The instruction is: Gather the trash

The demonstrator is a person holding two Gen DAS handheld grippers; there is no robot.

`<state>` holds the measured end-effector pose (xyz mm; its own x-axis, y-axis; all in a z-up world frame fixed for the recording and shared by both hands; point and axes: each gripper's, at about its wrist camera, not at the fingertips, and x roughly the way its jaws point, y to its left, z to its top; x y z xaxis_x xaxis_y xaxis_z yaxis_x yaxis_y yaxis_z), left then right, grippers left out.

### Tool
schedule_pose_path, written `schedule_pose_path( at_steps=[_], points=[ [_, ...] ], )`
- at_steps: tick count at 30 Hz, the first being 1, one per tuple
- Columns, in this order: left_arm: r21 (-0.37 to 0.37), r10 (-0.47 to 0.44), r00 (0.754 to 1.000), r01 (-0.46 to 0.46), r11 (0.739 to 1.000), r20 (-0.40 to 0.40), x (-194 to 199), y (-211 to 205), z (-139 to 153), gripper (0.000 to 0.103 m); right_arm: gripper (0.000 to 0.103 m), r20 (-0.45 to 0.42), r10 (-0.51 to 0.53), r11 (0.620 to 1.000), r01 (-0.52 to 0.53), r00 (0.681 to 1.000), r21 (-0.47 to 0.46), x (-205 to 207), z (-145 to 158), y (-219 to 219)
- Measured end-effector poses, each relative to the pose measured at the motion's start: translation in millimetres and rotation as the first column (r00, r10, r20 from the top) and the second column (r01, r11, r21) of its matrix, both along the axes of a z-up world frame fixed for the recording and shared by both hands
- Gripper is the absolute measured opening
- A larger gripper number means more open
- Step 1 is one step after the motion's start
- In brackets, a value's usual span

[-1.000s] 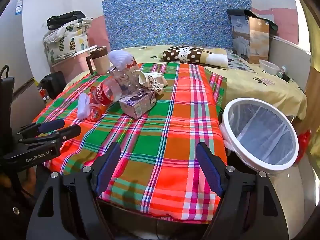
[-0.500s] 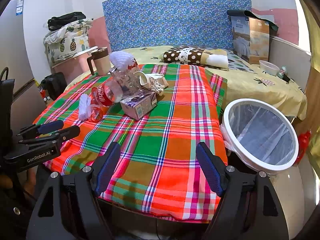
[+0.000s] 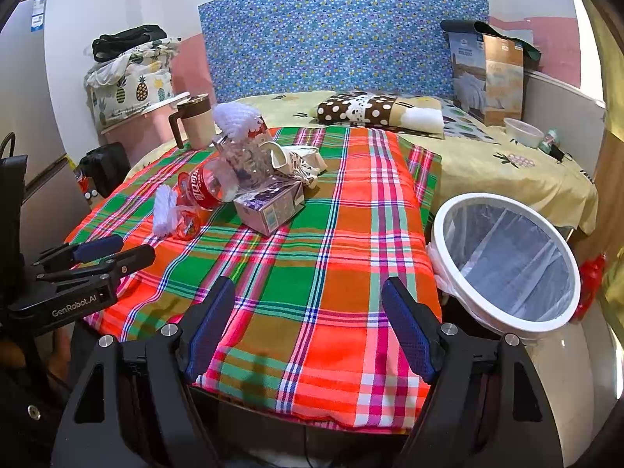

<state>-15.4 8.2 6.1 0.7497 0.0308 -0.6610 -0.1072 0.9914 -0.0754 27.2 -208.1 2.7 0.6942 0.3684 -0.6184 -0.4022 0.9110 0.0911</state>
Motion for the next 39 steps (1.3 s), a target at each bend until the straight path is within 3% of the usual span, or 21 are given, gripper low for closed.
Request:
schedule_pose_path(
  at_steps=[39],
  points=[
    [0.008, 0.004, 1.000, -0.004, 1.000, 0.011, -5.6, 0.4, 2.0, 0.059, 0.079, -0.001, -0.006, 1.000, 0.006, 1.000, 0.000, -0.1, 1.3, -1.2]
  ],
)
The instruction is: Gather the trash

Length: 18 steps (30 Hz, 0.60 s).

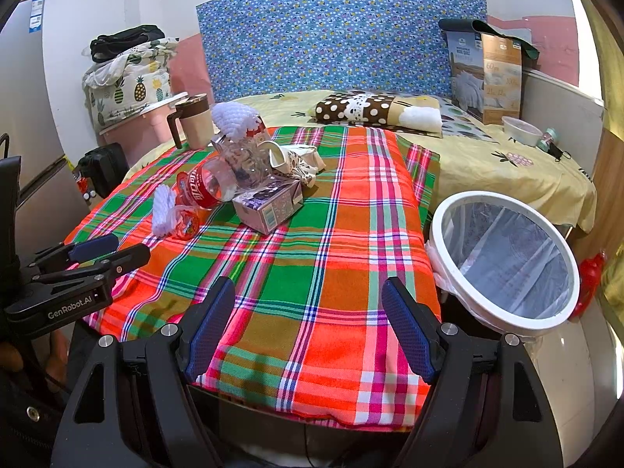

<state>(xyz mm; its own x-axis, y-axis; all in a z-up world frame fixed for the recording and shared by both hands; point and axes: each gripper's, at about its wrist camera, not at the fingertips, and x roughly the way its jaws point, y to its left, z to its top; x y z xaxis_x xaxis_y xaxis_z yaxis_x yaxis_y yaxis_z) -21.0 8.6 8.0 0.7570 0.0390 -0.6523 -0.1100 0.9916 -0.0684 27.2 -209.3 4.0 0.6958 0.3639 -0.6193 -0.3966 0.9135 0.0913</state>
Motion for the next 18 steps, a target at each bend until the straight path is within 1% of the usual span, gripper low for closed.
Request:
schedule_pose_path(
  at_steps=[10, 18],
  points=[
    [-0.005, 0.007, 1.000, -0.007, 1.000, -0.009, 2, 4, -3, 0.059, 0.079, -0.008, -0.007, 1.000, 0.007, 1.000, -0.004, 4, -3, 2],
    [-0.013, 0.036, 0.999, -0.036, 0.999, -0.025, 13, 18, -11, 0.059, 0.079, -0.022, 0.012, 1.000, -0.011, 1.000, 0.009, 20, -8, 15]
  ],
)
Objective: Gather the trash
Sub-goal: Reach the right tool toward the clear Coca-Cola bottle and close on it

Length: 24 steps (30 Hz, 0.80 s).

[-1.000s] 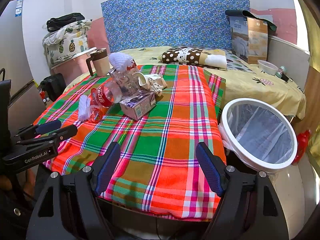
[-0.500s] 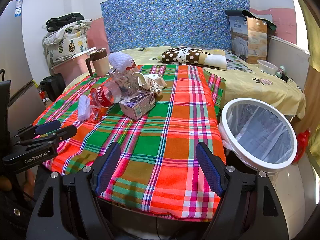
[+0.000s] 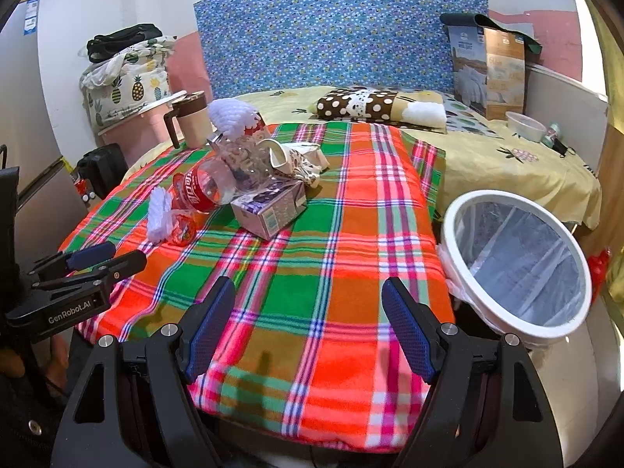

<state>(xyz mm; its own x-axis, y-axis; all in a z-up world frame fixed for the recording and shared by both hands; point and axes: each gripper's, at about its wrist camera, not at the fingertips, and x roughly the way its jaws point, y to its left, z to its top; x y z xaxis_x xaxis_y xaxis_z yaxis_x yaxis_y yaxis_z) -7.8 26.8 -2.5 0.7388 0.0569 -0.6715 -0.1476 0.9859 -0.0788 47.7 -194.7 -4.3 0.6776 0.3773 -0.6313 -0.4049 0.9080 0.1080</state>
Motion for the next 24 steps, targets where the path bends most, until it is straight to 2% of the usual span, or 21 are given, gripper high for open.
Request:
schedule_pose_path(
  at_steps=[13, 20, 24],
  points=[
    [-0.042, 0.099, 0.995, -0.099, 0.994, 0.003, 34, 51, -3, 0.059, 0.079, -0.032, 0.063, 0.997, -0.064, 0.998, -0.046, 44, -11, 59],
    [-0.083, 0.147, 0.989, -0.148, 0.985, -0.014, 57, 76, -8, 0.059, 0.079, -0.039, 0.045, 0.996, -0.048, 0.998, -0.077, 64, -16, 76],
    [-0.104, 0.159, 0.987, -0.162, 0.981, -0.031, 68, 85, -13, 0.059, 0.079, -0.064, 0.010, 0.997, -0.015, 0.998, -0.079, 72, -20, 71]
  ],
)
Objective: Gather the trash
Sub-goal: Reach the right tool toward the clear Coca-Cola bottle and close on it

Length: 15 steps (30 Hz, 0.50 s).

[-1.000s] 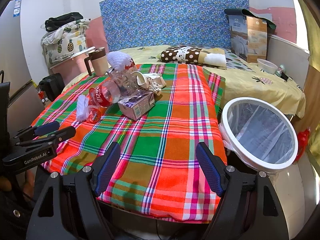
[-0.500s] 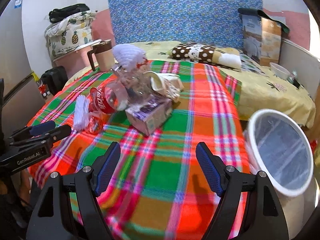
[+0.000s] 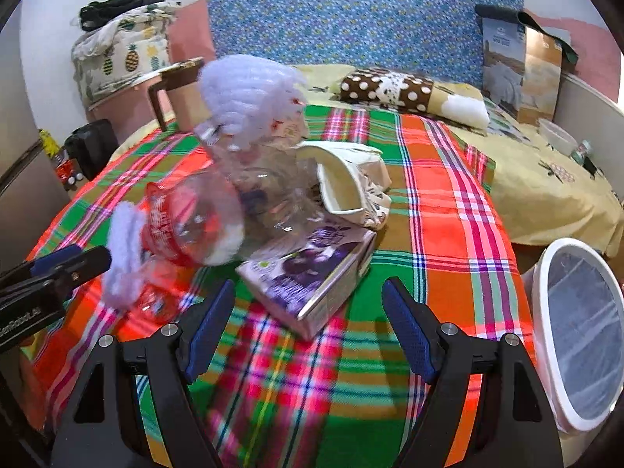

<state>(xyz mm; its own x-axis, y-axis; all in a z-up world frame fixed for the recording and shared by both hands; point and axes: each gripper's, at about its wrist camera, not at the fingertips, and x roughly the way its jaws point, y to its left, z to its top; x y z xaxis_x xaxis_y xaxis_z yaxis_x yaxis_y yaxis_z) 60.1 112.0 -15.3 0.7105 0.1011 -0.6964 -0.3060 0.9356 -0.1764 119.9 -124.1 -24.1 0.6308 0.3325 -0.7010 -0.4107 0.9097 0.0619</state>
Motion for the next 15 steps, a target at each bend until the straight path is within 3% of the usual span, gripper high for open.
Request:
schedule_pose_path(
  at_steps=[9, 15],
  points=[
    [-0.015, -0.002, 1.000, 0.002, 1.000, -0.023, 10, 3, -9, 0.059, 0.079, 0.002, -0.142, 0.990, 0.142, 0.990, -0.024, -1, 2, -47],
    [-0.004, 0.014, 0.999, -0.014, 1.000, -0.048, 14, 5, -13, 0.059, 0.079, 0.026, -0.088, 0.995, 0.087, 0.996, 0.039, -15, 16, -41]
  ],
)
